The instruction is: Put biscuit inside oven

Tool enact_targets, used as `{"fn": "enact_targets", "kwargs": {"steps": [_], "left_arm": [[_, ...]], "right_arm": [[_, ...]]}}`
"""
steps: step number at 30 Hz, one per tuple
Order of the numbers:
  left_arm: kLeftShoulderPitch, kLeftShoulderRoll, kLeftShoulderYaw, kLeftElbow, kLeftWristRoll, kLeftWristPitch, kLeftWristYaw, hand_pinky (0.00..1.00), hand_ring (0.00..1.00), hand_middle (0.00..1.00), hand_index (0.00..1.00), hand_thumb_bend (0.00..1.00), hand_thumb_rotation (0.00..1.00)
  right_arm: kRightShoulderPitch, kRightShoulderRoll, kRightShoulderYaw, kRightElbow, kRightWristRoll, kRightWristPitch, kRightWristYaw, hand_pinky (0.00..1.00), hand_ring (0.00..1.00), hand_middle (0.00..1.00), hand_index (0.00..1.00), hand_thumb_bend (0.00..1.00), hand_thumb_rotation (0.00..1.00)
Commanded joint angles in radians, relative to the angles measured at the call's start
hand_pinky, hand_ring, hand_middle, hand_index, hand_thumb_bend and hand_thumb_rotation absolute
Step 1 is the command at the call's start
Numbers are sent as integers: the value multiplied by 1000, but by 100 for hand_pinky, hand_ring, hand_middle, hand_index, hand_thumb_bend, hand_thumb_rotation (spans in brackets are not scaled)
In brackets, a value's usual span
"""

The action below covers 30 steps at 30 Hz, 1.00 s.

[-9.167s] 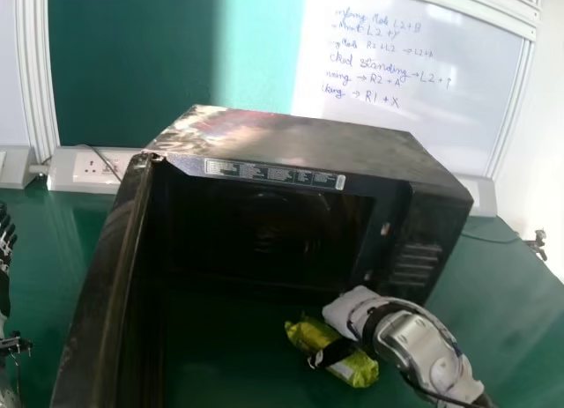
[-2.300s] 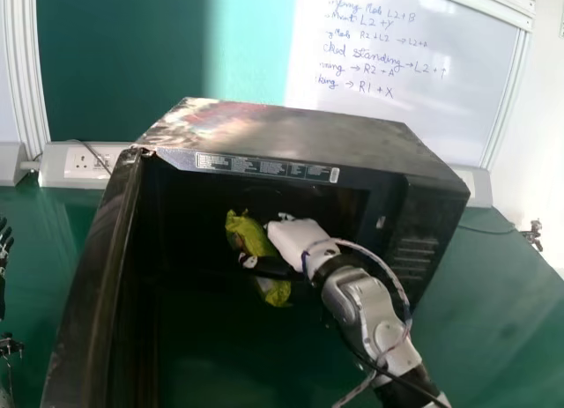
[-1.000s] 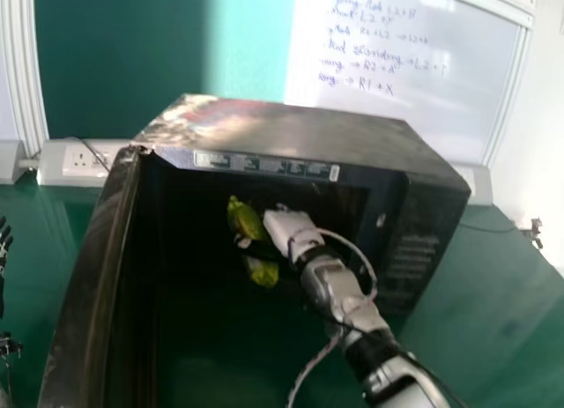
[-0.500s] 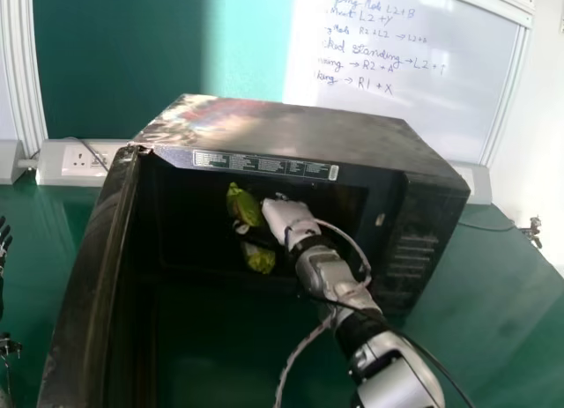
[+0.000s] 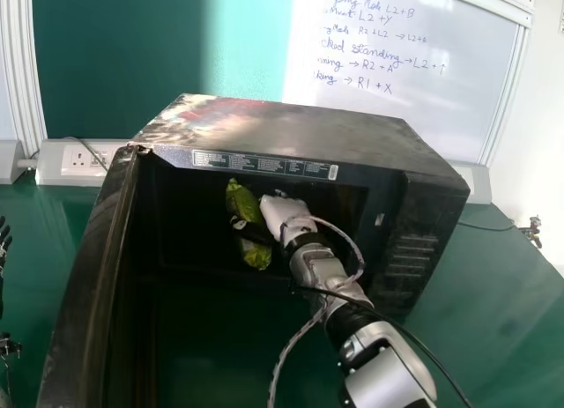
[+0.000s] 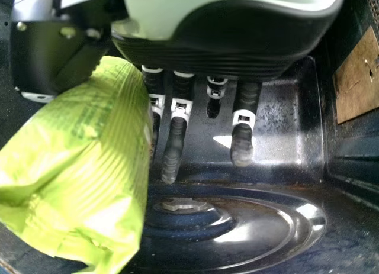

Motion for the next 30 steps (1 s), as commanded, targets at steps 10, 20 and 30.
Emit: {"fn": "enact_targets", "kwargs": {"steps": [10,20,30], "left_arm": [[42,-54,6,29,-16,1,-1,74,78,77,82,69,74],[41,-51,5,30,-14,3,2,74,78,77,82,69,73],[48,-54,4,17,-16,7,4,75,78,77,82,70,73]], "right_arm": [[-44,14,7,26,13,-4,-62,15,21,47,48,53,0],[-47,20,0,42,24,9,-82,14,20,47,49,53,0],[-52,20,1,47,37,8,-86,14,21,47,48,53,0]]}}
